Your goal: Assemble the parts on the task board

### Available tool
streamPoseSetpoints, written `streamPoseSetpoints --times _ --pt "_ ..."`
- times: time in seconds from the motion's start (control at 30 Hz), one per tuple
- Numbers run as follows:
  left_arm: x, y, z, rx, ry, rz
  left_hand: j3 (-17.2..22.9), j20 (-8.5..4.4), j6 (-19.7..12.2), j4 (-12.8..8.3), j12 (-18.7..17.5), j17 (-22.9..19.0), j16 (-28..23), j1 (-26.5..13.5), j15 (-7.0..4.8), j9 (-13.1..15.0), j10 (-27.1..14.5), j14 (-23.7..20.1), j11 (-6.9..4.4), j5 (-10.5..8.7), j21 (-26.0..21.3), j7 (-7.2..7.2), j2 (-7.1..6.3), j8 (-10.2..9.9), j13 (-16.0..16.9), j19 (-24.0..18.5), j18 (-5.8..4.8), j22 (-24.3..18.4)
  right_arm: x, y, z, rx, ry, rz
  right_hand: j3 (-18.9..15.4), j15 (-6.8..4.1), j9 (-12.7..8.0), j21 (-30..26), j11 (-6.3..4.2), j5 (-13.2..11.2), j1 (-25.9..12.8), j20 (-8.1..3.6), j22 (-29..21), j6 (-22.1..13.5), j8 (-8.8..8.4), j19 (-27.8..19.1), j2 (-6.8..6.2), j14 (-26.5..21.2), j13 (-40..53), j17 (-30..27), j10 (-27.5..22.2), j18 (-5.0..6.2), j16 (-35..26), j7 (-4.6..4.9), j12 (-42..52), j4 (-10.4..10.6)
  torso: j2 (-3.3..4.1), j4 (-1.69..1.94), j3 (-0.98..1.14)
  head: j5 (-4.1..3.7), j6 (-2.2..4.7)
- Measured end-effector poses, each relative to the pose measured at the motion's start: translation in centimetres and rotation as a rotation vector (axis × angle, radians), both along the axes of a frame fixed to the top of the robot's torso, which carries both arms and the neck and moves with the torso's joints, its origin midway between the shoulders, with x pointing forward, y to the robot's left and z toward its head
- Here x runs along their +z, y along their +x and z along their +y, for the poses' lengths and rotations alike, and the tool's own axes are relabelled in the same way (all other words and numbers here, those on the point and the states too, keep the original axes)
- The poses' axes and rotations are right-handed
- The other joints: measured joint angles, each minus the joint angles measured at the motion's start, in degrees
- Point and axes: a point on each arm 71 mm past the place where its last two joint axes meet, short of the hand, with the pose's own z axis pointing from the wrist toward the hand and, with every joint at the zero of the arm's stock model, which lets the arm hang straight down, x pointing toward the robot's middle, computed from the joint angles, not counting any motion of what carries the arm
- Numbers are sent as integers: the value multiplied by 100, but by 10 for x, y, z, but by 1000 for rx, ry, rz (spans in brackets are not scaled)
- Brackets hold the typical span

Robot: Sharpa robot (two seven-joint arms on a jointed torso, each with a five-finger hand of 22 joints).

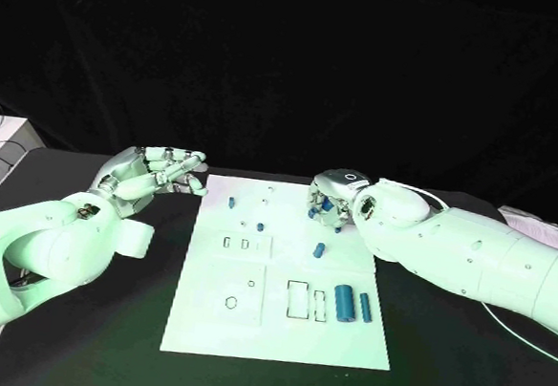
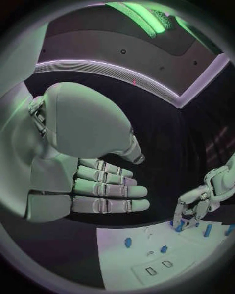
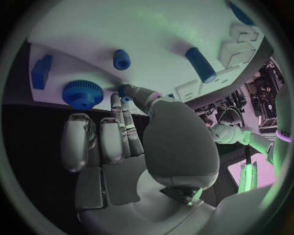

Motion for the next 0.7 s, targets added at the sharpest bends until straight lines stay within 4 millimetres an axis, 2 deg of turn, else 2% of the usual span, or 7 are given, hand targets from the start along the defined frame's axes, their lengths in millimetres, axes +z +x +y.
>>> streamPoseSetpoints --times 0.17,0.23,0.47,0.7 --pt "-1 1 2 4 3 3 16 0 -21 -16 0 16 0 0 -20 0 -21 -21 21 0 28 21 0 0 0 0 0 7 1 -3 3 9 18 -20 43 -41 2 77 -50 -33 22 -10 121 39 75 10 37 0 20 10 91 0 33 -26 -6 -14 11 1 3 2 9" --pt "-1 1 2 6 4 4 16 0 -21 -16 0 20 14 0 -20 0 -21 -20 21 0 28 20 0 0 0 0 0 10 1 -4 4 12 27 -28 43 -41 3 106 -45 -36 12 -10 157 40 103 10 47 0 46 13 117 -85 33 -27 -16 -14 15 1 4 6 21" --pt "-2 2 4 11 8 9 26 12 -21 -26 0 41 47 0 -8 -5 -21 -33 21 0 49 21 0 0 0 -12 0 23 6 -7 13 11 65 -68 43 -40 3 106 -62 -67 0 -30 181 39 121 30 89 1 48 20 137 -86 46 -27 -28 -14 29 1 4 15 47" --pt "-2 3 6 15 12 13 34 -1 -21 -34 0 54 61 0 -19 -5 -21 -62 21 0 55 20 1 0 0 -41 0 25 11 -4 34 0 99 -108 42 -40 4 106 -59 -69 -8 -30 188 38 121 30 97 1 47 19 140 -85 55 -26 -28 -13 46 8 0 7 68"
